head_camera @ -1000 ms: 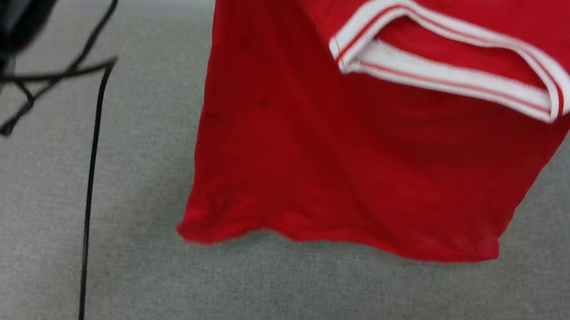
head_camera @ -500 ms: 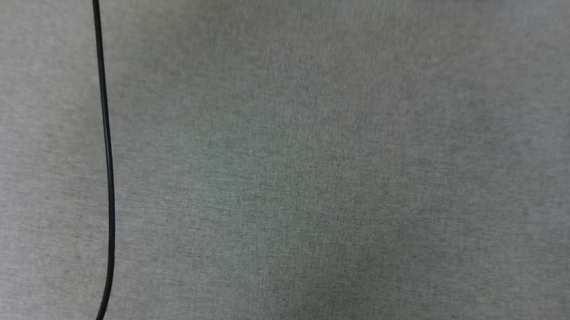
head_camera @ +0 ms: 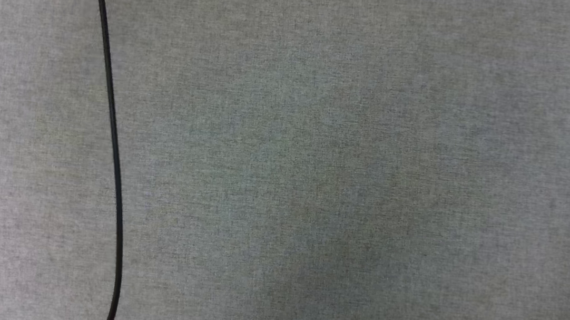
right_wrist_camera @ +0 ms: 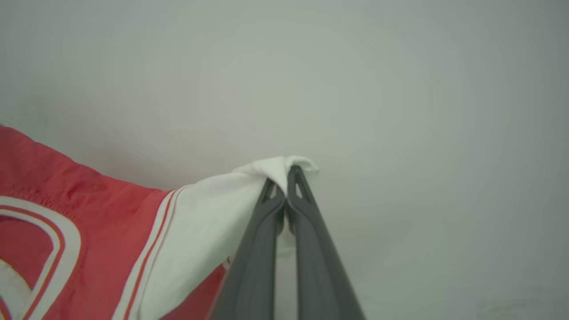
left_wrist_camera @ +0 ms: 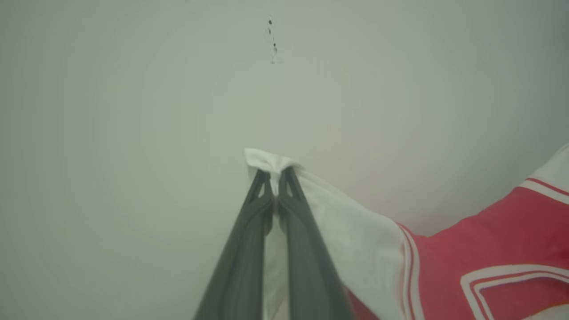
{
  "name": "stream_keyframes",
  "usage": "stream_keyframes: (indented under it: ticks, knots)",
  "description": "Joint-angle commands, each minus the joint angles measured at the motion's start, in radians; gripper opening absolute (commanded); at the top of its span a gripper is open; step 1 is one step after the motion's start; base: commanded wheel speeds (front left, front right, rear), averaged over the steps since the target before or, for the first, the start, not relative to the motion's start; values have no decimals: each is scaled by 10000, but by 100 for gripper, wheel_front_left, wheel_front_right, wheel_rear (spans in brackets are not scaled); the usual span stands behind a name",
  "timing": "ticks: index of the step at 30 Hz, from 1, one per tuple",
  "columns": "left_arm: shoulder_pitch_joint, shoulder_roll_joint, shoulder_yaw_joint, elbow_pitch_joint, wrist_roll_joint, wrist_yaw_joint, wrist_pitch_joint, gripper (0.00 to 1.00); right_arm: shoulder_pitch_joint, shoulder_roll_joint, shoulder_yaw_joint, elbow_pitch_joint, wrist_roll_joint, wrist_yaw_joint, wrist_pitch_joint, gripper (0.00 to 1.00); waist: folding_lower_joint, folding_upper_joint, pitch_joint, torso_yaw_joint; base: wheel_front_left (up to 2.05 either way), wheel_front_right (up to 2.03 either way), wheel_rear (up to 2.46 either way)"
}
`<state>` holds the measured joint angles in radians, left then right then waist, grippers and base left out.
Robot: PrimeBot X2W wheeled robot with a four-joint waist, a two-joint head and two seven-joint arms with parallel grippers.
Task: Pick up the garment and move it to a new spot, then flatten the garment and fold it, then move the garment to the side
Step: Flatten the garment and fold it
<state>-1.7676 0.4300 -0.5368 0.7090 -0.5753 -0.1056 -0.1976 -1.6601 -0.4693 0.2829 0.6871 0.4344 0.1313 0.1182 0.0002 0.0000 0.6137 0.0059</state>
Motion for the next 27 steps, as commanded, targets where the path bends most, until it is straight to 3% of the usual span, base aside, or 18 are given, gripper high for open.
stream_keyframes:
  ticks: [1,7,12,18,27]
  knots:
    - [340,19,-27,67,-60,-50,-147,0,303,101,130,147,87,-11,-270,0,-2,0,-68,-53,0,0,0]
    - [1892,191,-55,-278,-286,-121,-536,0,1530,160,832,179,553,-11,-1097,0,-2,0,-609,-108,0,0,0]
    - [3805,586,224,-1097,-523,115,-640,0,3079,120,1139,-184,1052,-11,-1684,0,-2,0,-1287,-118,0,0,0]
    - [6728,1189,620,-2713,-907,759,-681,0,5174,150,1283,-818,1461,-11,-2085,0,-2,0,-2266,-157,0,0,0]
    - [11389,1655,630,-5193,-1627,2043,-506,0,8770,-25,867,-2047,1596,-11,-2075,0,-2,0,-3607,-78,0,0,0]
